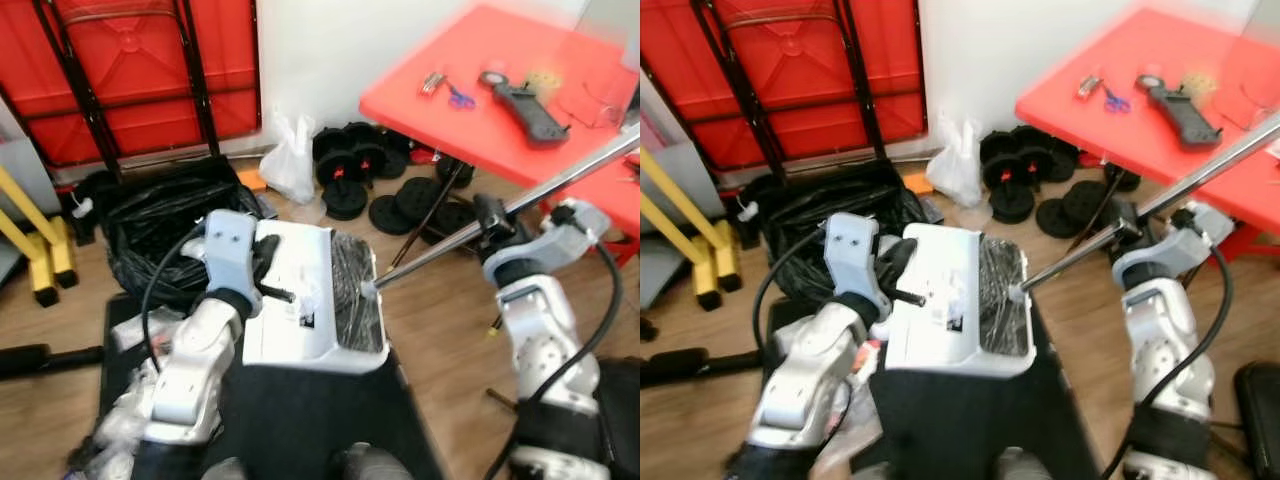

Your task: Sweep floor

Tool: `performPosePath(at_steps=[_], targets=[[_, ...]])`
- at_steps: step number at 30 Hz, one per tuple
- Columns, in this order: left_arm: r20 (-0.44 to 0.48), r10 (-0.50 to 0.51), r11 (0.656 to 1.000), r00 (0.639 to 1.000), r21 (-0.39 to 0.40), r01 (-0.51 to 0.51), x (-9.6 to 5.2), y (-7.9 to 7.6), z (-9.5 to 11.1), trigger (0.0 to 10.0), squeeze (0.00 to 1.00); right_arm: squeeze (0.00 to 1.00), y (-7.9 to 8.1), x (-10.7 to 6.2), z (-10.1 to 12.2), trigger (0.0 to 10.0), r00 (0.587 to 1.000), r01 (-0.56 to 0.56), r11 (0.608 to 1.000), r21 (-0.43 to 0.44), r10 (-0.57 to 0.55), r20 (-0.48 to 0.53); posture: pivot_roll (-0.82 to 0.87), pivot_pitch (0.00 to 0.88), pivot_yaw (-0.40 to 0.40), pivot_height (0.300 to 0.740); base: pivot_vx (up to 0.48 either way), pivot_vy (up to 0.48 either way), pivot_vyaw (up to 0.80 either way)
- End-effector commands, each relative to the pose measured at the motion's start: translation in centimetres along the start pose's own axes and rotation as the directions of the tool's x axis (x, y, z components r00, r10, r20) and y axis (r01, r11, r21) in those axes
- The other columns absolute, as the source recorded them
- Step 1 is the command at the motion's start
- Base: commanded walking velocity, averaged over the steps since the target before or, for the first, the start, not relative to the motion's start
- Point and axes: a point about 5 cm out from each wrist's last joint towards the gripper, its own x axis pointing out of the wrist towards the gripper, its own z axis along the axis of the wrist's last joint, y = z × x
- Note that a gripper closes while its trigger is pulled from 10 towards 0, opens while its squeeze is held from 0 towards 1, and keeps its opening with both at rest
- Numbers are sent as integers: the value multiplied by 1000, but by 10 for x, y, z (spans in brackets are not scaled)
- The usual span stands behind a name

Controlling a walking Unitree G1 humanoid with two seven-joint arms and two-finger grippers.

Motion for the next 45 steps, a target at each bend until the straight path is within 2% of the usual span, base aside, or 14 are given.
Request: performPosePath(at_steps=[1, 7, 8, 11, 16, 21, 28, 35, 45], targets=[[-4, -2, 1000, 1000, 2, 2, -1, 1, -2, 10000, 0, 0, 10, 3, 11, 10000, 997, -48, 999, 26, 46, 59, -120, 123, -139, 740, 364, 0, 0], [-1, -5, 1000, 1000, 2, 5, 0, 0, -2, 10000, 0, 0, 15, 2, 13, 10000, 993, -97, 995, 18, 95, 69, -122, 119, -140, 740, 363, 0, 0], [0, -5, 1000, 1000, 2, 5, 1, 0, -2, 10000, 0, 0, 19, 1, 13, 10000, 989, -132, 991, 2, 132, 63, -124, 118, -140, 740, 375, 0, 800], [2, -6, 1000, 1000, 2, 6, 1, 0, -1, 10000, 0, 0, 22, 1, 13, 10000, 988, -147, 989, -13, 147, 53, -125, 117, -141, 740, 374, 0, 800], [5, -9, 1000, 1000, 1, 9, 2, 0, -1, 10000, 0, 0, 23, 1, 12, 10000, 988, -147, 989, 19, 146, 53, -125, 116, -142, 740, 376, 0, 800], [4, -6, 1000, 1000, 0, 6, 2, -1, -1, 10000, 0, 0, 22, 2, 11, 10000, 990, -135, 990, 24, 134, 45, -125, 116, -144, 740, 376, 0, 0], [4, -5, 1000, 1000, -2, 5, 2, -1, -2, 10000, 0, 0, 29, -1, 8, 10000, 979, -203, 978, -35, 204, 5, -130, 119, -146, 740, 376, 0, 457], [1, -6, 1000, 1000, -2, 6, 1, -2, -2, 10000, 0, 0, 27, -1, 6, 10000, 983, -182, 983, -18, 182, -8, -131, 125, -147, 740, 378, 0, 800], [-8, -21, 1000, 1000, -2, 21, -1, -6, -5, 10000, 0, 0, 28, -5, -6, 10000, 980, -187, 981, -46, 183, -80, -135, 112, -153, 740, 377, 0, 0]])
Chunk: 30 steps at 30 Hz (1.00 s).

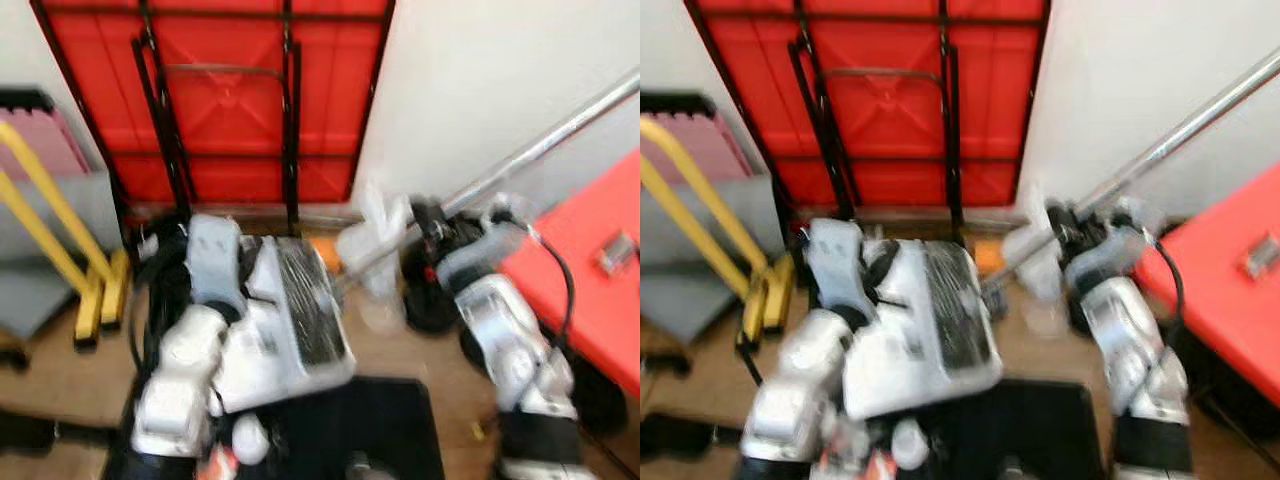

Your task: Sweep floor

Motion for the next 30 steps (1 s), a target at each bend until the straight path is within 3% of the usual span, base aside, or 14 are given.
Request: performPosePath(at_steps=[1, 11, 15, 18, 22, 26, 30], targets=[[-4, -10, 1000, 1000, 10, 10, -3, 0, -1, 10000, 0, 0, 8, 0, 10, 10000, 998, -39, 999, 11, 38, 53, -135, 116, -152, 740, 379, 0, 0], [-8, -12, 1000, 1000, 6, 12, -5, -1, -1, 10000, 0, 0, 9, -1, 11, 10000, 998, -36, 999, 2, 35, 45, -145, 141, -151, 740, 376, 0, 0], [-10, -15, 1000, 1000, 3, 15, -8, -2, -1, 10000, 0, 0, 17, 3, 10, 10000, 998, -56, 997, -46, 57, 28, -154, 156, -149, 740, 260, 0, 0], [-24, -11, 1000, 1000, 8, 12, -9, -2, -2, 10000, 0, 0, 25, 6, 8, 10000, 996, -93, 990, -105, 94, 6, -153, 170, -149, 740, 0, 0, 800], [-27, 2, 1000, 1000, -1, -2, -12, -1, -1, 10000, 0, 0, 32, 10, 9, 10000, 994, -111, 990, -88, 111, 0, -146, 189, -154, 740, 0, 0, 800], [-31, 12, 1000, 999, -2, -12, -17, 0, 1, 10000, 0, 0, 24, 13, 8, 10000, 999, -35, 996, -80, 35, -3, -140, 211, -157, 740, 0, 0, 800], [-40, 12, 1000, 999, -3, -12, -22, 0, 2, 10000, 0, 0, 8, 14, 7, 10000, 996, 75, 989, -130, -79, -29, -136, 235, -157, 740, 0, 0, 205]])
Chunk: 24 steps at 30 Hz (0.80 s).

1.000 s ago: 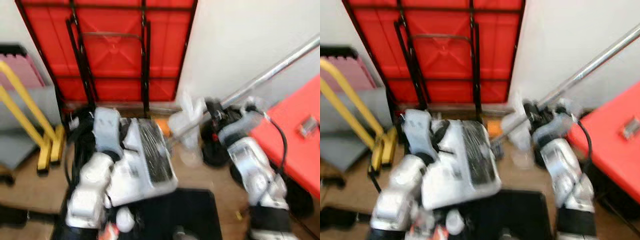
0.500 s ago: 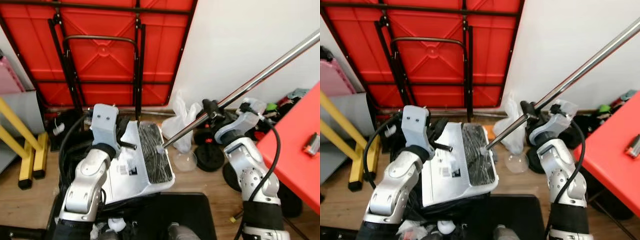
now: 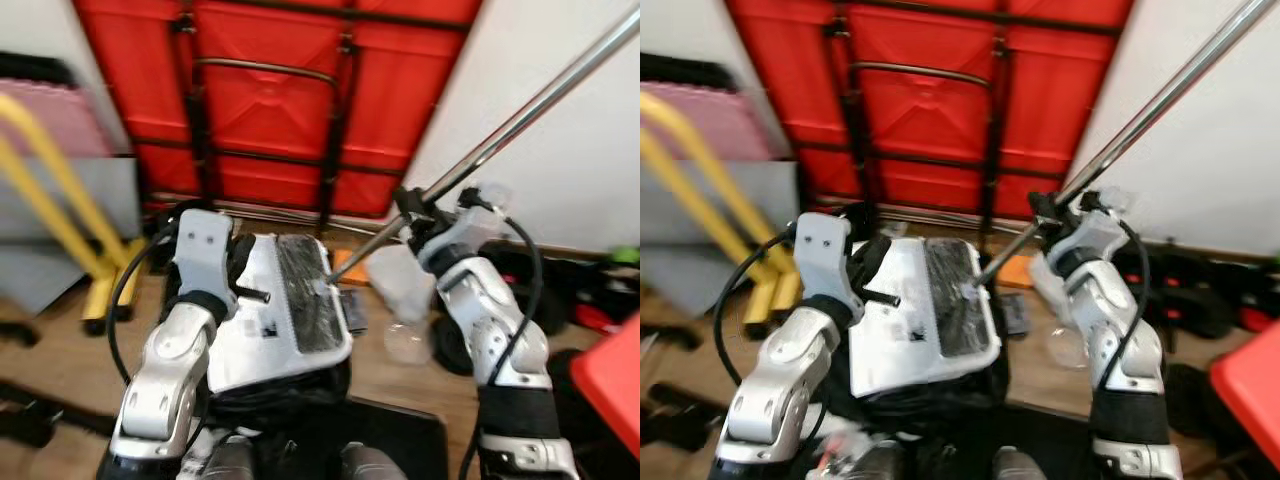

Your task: Sweep floor

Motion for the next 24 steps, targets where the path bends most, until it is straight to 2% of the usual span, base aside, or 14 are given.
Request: performPosePath(at_steps=[1, 13, 19, 24], targets=[[-24, -21, 1000, 1000, -8, 21, -4, -4, -2, 10000, 0, 0, -18, -4, 10, 10000, 995, 99, 994, -44, -98, 27, -135, 243, -156, 740, 0, 0, 0], [-46, -31, 1000, 998, -1, 31, -14, -5, 4, 10000, 0, 0, -16, -7, 12, 10000, 994, 111, 993, -29, -110, 23, -128, 291, -152, 740, 0, 0, 0], [-56, -52, 999, 997, 1, 52, -16, -7, 5, 10000, 0, 0, -16, -9, 11, 10000, 993, 119, 993, -24, -118, 19, -124, 301, -150, 740, 399, 0, 0], [-66, -32, 999, 997, 5, 32, -17, -6, 6, 10000, 0, 0, -18, -11, 10, 10000, 992, 130, 991, -21, -129, 12, -121, 304, -149, 740, 0, 0, 0]])
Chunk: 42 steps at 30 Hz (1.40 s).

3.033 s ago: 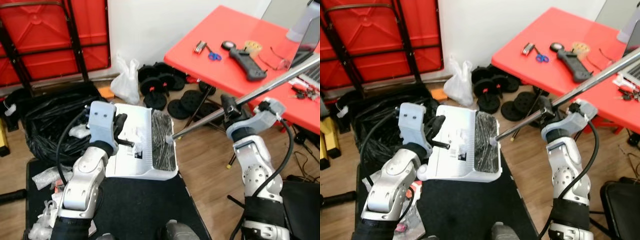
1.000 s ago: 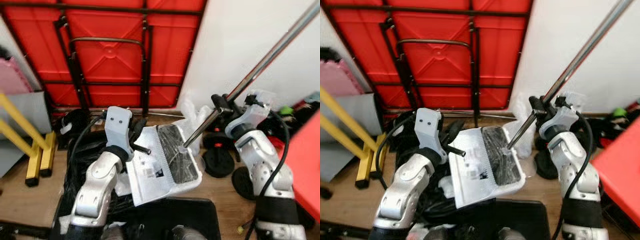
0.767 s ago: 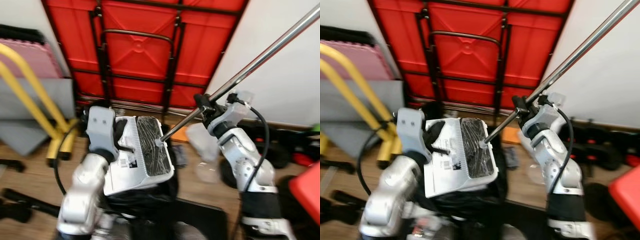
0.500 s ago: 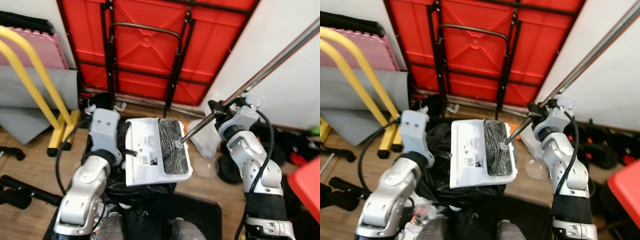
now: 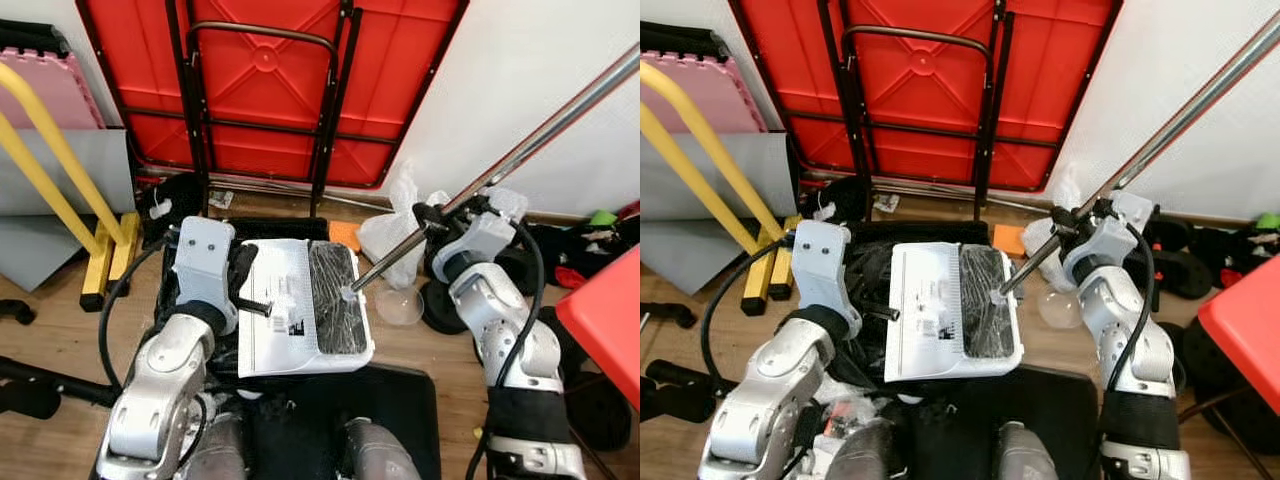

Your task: Sweep floor

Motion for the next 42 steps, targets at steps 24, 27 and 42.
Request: performPosePath(at_steps=[24, 27, 42], targets=[[-29, 5, 1000, 1000, -21, -6, -6, -2, 2, 10000, 0, 0, 4, 15, 30, 10000, 994, -30, 992, -121, 42, 101, -116, 340, -150, 740, 0, 0, 0], [-25, 8, 1000, 1000, -25, -9, -7, -2, 3, 10000, 0, 0, 7, 20, 35, 10000, 992, -40, 988, -148, 57, 114, -114, 348, -154, 740, 0, 0, 0], [-20, -37, 999, 999, -24, 37, -17, -11, 11, 10000, 0, 0, 43, 63, 69, 10000, 974, -93, 931, -354, 159, 162, -100, 407, -178, 740, 0, 0, 0]])
